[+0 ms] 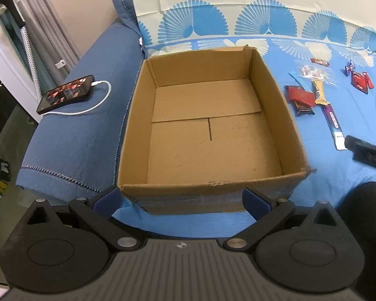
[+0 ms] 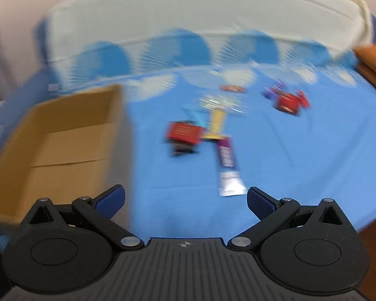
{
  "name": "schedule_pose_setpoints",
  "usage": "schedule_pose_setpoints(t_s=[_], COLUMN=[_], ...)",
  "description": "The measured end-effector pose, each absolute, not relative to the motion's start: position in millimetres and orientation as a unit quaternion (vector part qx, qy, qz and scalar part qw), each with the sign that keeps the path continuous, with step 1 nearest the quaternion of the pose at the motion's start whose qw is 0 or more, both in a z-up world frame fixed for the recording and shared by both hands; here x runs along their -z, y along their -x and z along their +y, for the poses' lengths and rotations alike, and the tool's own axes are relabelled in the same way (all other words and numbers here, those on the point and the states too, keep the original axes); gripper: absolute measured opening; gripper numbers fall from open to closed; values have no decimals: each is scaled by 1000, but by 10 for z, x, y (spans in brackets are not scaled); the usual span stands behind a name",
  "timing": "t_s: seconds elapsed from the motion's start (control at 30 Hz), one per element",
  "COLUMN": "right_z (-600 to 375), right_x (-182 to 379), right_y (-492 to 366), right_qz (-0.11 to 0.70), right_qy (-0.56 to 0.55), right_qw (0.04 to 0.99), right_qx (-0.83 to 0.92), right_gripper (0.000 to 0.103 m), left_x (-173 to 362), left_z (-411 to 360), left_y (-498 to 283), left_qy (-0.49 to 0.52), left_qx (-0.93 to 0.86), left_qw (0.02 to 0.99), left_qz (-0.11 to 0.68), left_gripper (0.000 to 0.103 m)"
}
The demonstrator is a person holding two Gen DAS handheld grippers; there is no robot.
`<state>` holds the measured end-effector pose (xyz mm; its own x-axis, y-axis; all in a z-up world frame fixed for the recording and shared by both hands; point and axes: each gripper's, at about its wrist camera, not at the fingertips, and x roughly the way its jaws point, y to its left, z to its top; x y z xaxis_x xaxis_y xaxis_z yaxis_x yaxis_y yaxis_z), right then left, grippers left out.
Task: Organize snacks
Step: 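Grasp the red square packet with left tool while right tool grasps purple stick pack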
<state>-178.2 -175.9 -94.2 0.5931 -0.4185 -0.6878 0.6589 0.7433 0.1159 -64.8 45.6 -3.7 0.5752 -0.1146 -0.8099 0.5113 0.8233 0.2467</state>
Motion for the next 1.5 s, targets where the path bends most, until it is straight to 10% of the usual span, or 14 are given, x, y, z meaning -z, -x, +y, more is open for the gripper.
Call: schedule_pose_setpoints(t_s=[0.5, 0.57, 0.63, 0.67, 1.07, 1.5], right_z=[-3159, -3164, -3182, -3211, -3825, -3807], right_x=[2284, 2277, 2200, 2178, 2221, 2246], right_y=[824, 877, 943, 977, 1650, 1482], right_qz=[439, 412, 391, 386, 341, 353], right_qy=[-175, -178, -182, -185, -306, -270], right_qw=[809, 822, 827, 824, 773, 783], right_qx=[348, 351, 360, 371, 439, 435], right_gripper=[102, 87, 36, 33, 33, 48], left_x=[69, 80, 106, 125, 1384, 2072], left_z=[-461, -707, -1026, -1184, -3279, -3606], left_y=[417, 340, 245, 208, -471, -927], left_qy=[-277, -276, -273, -271, -331, -343], left_qx=[200, 216, 235, 245, 333, 291], left_qw=[830, 823, 815, 813, 743, 701], left_qz=[441, 448, 453, 454, 476, 553], left_gripper=[103, 103, 103, 103, 103, 92])
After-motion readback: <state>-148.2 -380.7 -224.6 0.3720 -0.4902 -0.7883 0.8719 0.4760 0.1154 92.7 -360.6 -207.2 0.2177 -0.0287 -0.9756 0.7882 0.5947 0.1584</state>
